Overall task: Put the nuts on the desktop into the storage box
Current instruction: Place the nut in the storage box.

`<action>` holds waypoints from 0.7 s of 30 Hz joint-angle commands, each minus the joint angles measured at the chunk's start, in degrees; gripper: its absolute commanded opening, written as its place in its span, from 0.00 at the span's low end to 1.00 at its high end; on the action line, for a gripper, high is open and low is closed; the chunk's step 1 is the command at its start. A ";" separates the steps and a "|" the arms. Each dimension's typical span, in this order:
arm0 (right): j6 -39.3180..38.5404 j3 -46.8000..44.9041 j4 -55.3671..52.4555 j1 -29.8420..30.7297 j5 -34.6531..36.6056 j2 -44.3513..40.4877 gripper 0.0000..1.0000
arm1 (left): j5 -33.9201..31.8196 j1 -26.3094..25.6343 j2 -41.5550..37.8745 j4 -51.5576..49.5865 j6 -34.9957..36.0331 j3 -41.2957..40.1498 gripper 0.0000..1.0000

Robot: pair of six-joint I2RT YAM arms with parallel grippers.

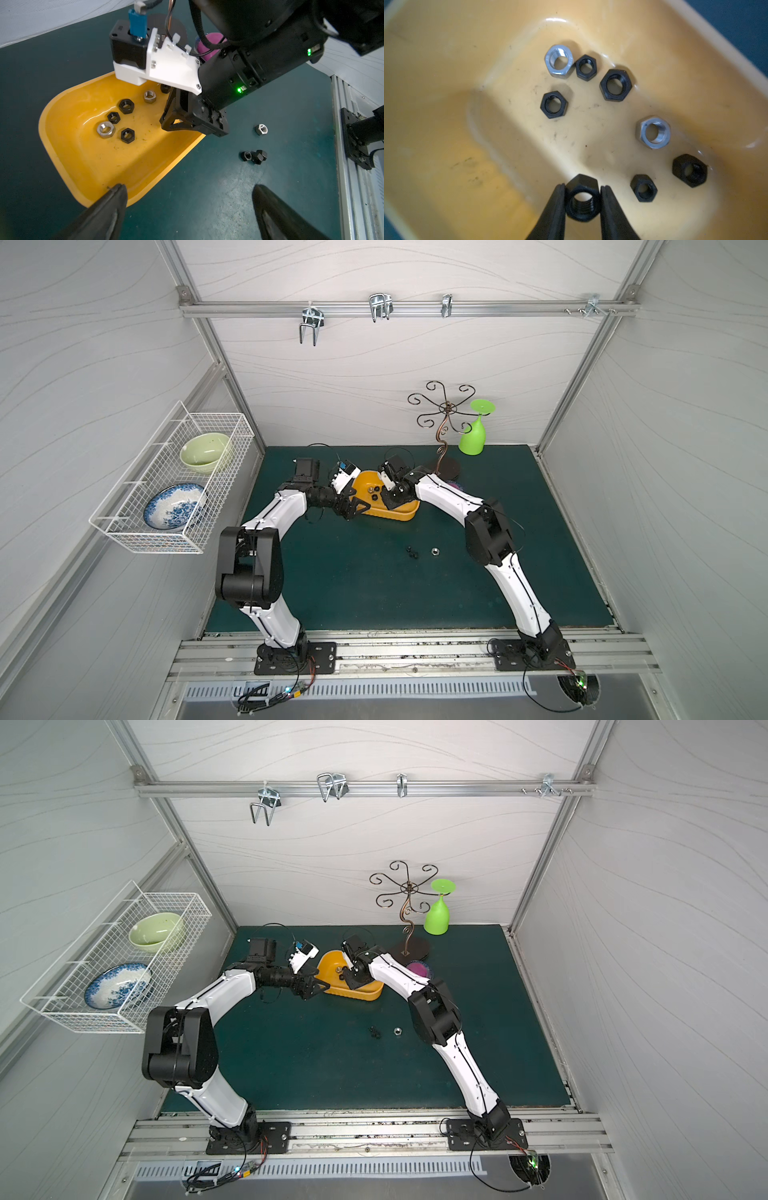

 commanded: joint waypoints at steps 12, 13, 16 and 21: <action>-0.71 3.22 -1.72 -0.33 1.34 2.60 0.36 | -3.47 -0.82 1.14 -1.34 3.62 0.41 0.98; -0.71 3.56 -2.21 -0.26 1.37 2.46 0.37 | -3.55 -0.81 1.03 -1.70 3.86 0.57 0.98; -0.59 4.15 -2.96 -0.33 1.44 1.42 0.40 | -3.61 -0.90 0.43 -2.70 4.27 0.84 0.98; -0.65 3.93 -4.04 -0.31 1.22 -2.13 0.44 | -3.21 -0.90 -1.49 -5.41 5.78 0.94 0.98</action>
